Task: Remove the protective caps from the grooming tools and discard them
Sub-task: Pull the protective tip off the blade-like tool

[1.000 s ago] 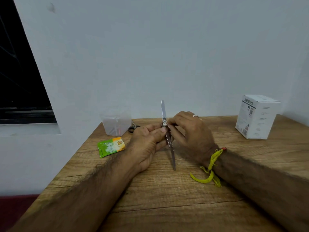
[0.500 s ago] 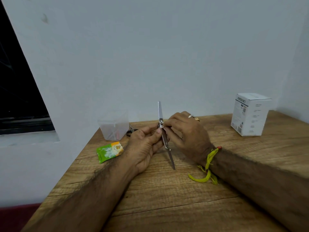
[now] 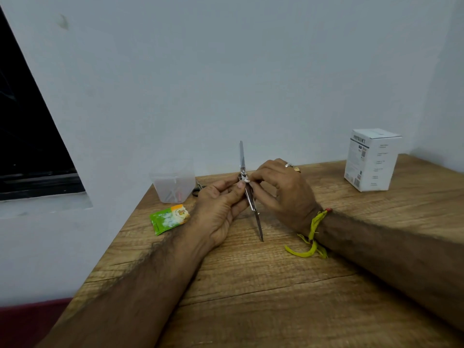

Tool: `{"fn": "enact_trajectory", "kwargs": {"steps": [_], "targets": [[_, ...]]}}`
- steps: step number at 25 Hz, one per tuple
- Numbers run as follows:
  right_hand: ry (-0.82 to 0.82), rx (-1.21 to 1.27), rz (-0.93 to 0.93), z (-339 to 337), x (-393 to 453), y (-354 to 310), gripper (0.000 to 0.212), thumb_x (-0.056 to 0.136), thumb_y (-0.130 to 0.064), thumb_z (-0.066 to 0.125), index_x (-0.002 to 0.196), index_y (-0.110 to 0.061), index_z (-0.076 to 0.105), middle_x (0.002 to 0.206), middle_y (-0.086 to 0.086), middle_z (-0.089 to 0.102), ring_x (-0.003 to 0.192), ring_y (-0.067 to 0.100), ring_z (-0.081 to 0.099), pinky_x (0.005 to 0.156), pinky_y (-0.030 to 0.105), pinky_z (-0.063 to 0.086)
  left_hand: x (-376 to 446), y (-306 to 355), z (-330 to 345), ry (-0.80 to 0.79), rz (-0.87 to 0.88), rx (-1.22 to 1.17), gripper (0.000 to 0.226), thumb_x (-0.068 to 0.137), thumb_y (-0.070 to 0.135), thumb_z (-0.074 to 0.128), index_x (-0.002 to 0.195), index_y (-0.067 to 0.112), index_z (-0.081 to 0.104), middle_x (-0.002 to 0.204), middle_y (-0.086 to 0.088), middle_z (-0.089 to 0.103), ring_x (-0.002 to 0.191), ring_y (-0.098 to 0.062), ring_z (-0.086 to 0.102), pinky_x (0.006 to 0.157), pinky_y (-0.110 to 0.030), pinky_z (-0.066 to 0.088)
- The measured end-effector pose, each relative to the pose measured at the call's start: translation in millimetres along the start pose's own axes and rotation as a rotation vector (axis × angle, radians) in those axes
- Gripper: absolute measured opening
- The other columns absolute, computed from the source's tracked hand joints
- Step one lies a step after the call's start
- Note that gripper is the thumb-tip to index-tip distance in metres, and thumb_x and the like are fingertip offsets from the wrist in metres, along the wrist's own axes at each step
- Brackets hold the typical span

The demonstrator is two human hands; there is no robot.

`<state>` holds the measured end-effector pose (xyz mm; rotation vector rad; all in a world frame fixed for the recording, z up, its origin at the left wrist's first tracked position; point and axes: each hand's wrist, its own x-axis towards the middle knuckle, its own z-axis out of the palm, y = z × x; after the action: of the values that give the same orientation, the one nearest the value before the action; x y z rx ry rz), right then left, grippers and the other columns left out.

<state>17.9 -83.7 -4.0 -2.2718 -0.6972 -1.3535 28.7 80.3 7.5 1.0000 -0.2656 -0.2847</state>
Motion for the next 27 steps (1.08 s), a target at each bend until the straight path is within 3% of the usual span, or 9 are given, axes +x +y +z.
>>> {"fn": "enact_trajectory", "kwargs": {"steps": [4, 12, 19, 27], "targets": [[-0.023, 0.065, 0.018, 0.4, -1.2, 1.3, 0.006, 0.091, -0.012, 0.067, 0.090, -0.009, 0.072, 0.085, 0.000, 0.066, 0.080, 0.023, 0.059, 0.075, 0.043, 0.049, 0.8, -0.4, -1.4, 0.004, -0.002, -0.025, 0.024, 0.094, -0.006, 0.056, 0.116, -0.010, 0.061, 0.092, -0.013, 0.075, 0.082, -0.019, 0.074, 0.069, -0.029, 0.063], [-0.027, 0.025, -0.031, 0.8, -0.3, 0.9, 0.007, 0.090, -0.015, 0.067, 0.091, -0.011, 0.073, 0.084, 0.000, 0.067, 0.080, 0.023, 0.059, 0.073, 0.044, 0.050, 3.2, 0.8, -2.7, 0.038, -0.015, -0.019, 0.021, 0.094, -0.002, 0.056, 0.112, -0.008, 0.064, 0.096, -0.014, 0.073, 0.082, -0.019, 0.074, 0.075, -0.033, 0.063], [-0.041, -0.003, -0.036, -0.2, -1.9, -1.2, 0.012, 0.091, -0.018, 0.065, 0.095, -0.011, 0.074, 0.086, -0.001, 0.067, 0.081, 0.023, 0.059, 0.073, 0.044, 0.051, 2.4, -0.7, -1.9, 0.070, 0.004, 0.019, 0.013, 0.096, -0.002, 0.055, 0.100, -0.004, 0.067, 0.084, -0.011, 0.074, 0.072, -0.015, 0.073, 0.063, -0.027, 0.061], [-0.079, 0.044, -0.024, 0.5, -3.4, -4.3, 0.015, 0.092, -0.022, 0.062, 0.095, -0.014, 0.074, 0.086, -0.004, 0.066, 0.082, 0.021, 0.058, 0.073, 0.043, 0.049, 1.8, -1.2, -2.6, 0.090, 0.038, 0.013, 0.025, 0.095, -0.001, 0.057, 0.117, -0.012, 0.061, 0.096, -0.017, 0.072, 0.080, -0.021, 0.073, 0.069, -0.031, 0.063]]}}
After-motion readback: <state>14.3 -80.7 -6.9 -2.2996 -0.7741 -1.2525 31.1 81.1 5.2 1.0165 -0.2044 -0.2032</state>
